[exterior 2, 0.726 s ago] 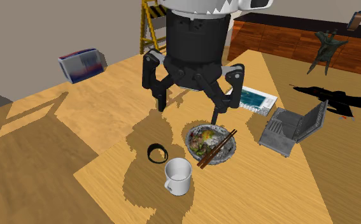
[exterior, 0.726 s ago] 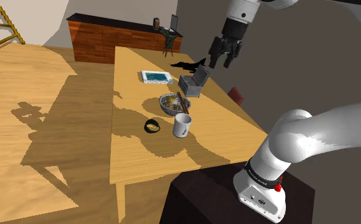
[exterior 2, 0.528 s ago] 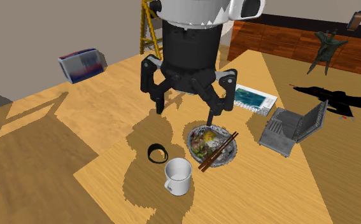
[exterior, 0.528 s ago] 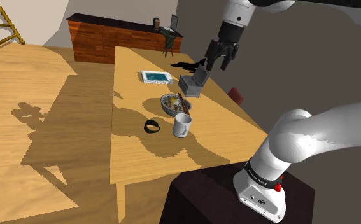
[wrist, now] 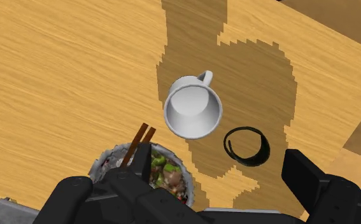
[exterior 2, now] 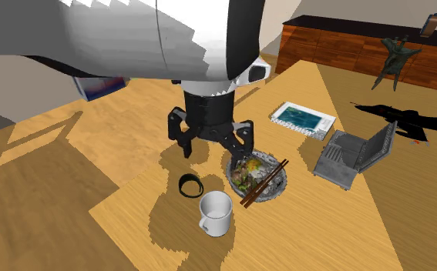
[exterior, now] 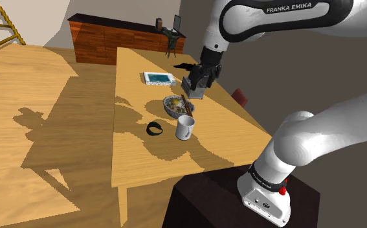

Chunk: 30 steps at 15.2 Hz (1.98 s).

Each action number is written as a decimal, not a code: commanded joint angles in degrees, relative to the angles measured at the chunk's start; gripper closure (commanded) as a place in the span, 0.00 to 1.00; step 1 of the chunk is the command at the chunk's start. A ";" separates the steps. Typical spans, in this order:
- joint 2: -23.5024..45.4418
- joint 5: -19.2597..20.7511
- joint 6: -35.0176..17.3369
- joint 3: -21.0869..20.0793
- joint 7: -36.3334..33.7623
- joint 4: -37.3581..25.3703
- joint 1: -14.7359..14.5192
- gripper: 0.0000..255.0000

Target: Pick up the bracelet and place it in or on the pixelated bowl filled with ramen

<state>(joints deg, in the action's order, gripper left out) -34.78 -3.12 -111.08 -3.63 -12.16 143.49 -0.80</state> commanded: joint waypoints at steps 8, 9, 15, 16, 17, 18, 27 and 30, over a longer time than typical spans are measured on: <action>16.57 1.87 -18.80 -5.10 -5.96 2.17 -0.17 0.00; 18.73 2.43 -20.70 -5.65 -6.83 1.96 -0.06 0.00; 32.64 8.40 -30.81 -8.16 -13.64 -1.20 0.62 0.00; 35.06 9.85 -32.22 -8.35 -15.07 -2.05 0.63 0.00; 37.50 11.41 -33.52 -8.38 -16.56 -2.98 0.53 0.00; 39.95 13.04 -34.73 -8.33 -18.10 -4.00 0.37 0.00; 49.59 19.38 -41.00 -6.31 -23.37 -6.69 -0.99 0.00; 50.81 20.15 -42.03 -5.87 -23.93 -6.84 -1.20 0.00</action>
<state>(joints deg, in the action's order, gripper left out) 15.82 16.89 -152.91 -9.59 -36.01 136.70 -1.98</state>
